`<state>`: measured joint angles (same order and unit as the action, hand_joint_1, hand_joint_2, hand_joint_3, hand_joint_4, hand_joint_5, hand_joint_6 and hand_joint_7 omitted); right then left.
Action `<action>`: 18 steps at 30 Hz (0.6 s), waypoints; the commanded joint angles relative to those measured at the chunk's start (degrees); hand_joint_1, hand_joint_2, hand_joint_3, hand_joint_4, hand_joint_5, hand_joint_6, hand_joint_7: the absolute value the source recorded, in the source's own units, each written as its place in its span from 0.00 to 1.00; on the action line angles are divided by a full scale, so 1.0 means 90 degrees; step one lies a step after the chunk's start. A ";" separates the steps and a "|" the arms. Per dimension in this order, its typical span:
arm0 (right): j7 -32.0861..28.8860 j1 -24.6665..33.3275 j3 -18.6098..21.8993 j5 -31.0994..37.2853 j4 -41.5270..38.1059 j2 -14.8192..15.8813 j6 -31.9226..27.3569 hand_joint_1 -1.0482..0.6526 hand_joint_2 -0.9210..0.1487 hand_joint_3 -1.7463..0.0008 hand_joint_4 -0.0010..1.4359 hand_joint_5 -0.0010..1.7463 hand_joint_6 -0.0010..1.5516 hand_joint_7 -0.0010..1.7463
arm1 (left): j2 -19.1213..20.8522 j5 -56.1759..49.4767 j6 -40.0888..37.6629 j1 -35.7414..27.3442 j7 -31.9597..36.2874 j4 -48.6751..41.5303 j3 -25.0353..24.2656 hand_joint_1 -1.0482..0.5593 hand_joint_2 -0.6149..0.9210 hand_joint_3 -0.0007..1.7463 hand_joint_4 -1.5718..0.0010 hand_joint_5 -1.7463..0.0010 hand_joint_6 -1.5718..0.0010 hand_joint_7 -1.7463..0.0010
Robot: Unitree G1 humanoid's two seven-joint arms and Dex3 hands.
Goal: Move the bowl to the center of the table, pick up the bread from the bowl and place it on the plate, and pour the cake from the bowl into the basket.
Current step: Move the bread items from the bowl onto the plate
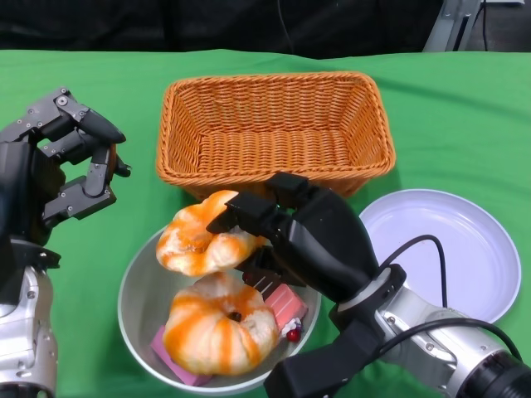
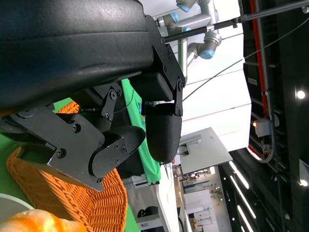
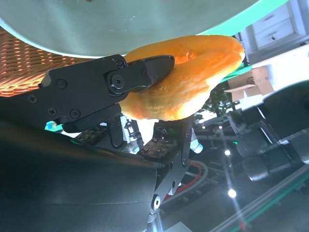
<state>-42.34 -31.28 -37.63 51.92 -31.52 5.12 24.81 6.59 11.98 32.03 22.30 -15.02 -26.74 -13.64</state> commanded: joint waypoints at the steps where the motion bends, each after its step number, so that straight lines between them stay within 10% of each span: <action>1: 0.0003 0.0126 0.0229 -0.0115 0.0340 0.0171 0.0100 0.46 0.00 0.95 0.45 0.91 0.40 0.67 | 0.0133 -0.0037 0.0095 0.0061 0.0033 -0.0071 -0.0007 0.63 0.79 0.62 0.48 0.12 0.49 0.26; 18: 0.0153 0.1242 0.1359 -0.0308 0.1718 0.0885 0.0269 0.49 0.02 0.99 0.53 0.84 0.52 0.51 | 0.0127 0.0027 0.0031 0.0089 0.0053 -0.0131 -0.0018 0.63 0.79 0.63 0.48 0.12 0.49 0.25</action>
<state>-40.18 -21.35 -27.34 50.08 -17.95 11.52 26.98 6.65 11.72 32.67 22.60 -14.84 -28.43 -13.46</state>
